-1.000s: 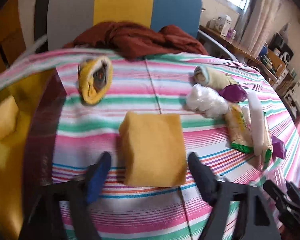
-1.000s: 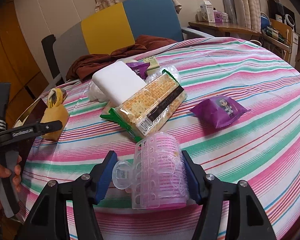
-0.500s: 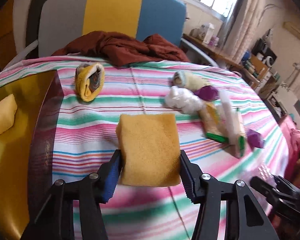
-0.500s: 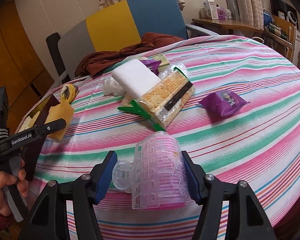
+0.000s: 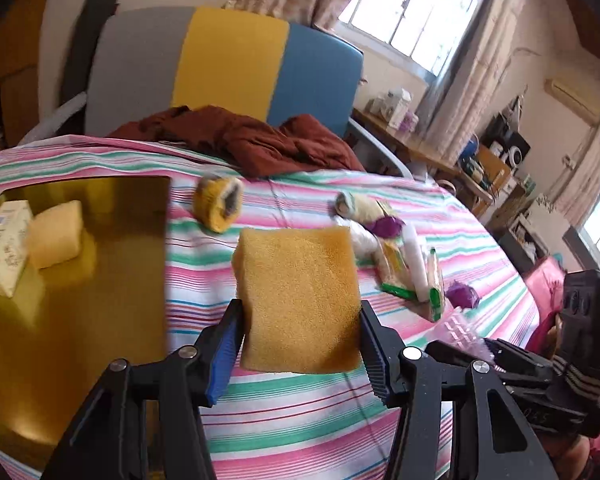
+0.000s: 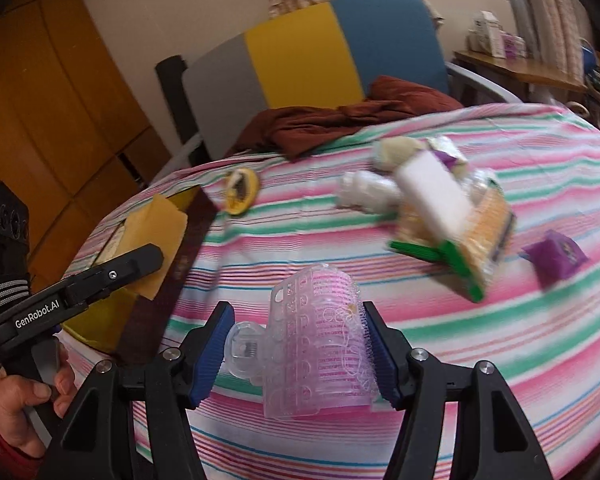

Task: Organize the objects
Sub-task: 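Place the sponge and hair roller into the gold tray, opening both tools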

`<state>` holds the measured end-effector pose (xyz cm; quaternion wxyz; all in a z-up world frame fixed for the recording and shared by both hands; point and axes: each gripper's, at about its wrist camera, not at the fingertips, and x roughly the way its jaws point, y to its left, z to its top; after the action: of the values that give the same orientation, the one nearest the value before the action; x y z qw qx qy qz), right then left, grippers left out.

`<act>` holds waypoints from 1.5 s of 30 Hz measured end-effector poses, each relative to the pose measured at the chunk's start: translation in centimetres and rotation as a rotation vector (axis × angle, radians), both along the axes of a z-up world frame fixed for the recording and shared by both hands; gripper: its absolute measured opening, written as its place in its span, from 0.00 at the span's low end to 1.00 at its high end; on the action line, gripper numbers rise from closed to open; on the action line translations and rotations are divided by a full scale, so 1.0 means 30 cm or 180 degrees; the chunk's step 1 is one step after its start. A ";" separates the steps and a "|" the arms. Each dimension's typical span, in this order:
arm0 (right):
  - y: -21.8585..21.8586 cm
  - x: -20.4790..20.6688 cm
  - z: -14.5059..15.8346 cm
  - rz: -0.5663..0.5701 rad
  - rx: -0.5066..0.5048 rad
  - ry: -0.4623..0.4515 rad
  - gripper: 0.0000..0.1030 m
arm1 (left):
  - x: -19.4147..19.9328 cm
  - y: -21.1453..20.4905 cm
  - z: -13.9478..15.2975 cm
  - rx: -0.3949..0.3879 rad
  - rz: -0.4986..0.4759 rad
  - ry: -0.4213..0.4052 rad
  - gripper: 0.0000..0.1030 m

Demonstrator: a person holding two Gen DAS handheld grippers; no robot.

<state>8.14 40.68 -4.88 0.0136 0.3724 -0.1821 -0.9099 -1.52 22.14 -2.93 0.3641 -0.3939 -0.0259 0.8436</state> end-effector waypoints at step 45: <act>-0.766 -0.760 -0.118 0.0608 -0.1144 -0.0834 0.66 | -0.357 -0.731 -0.176 -0.0920 0.1339 -0.0184 0.74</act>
<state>-14.66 17.68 -8.42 0.1420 0.4944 -0.3052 -0.8014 -12.23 0.22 -8.21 0.1195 -0.4517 0.0032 0.8841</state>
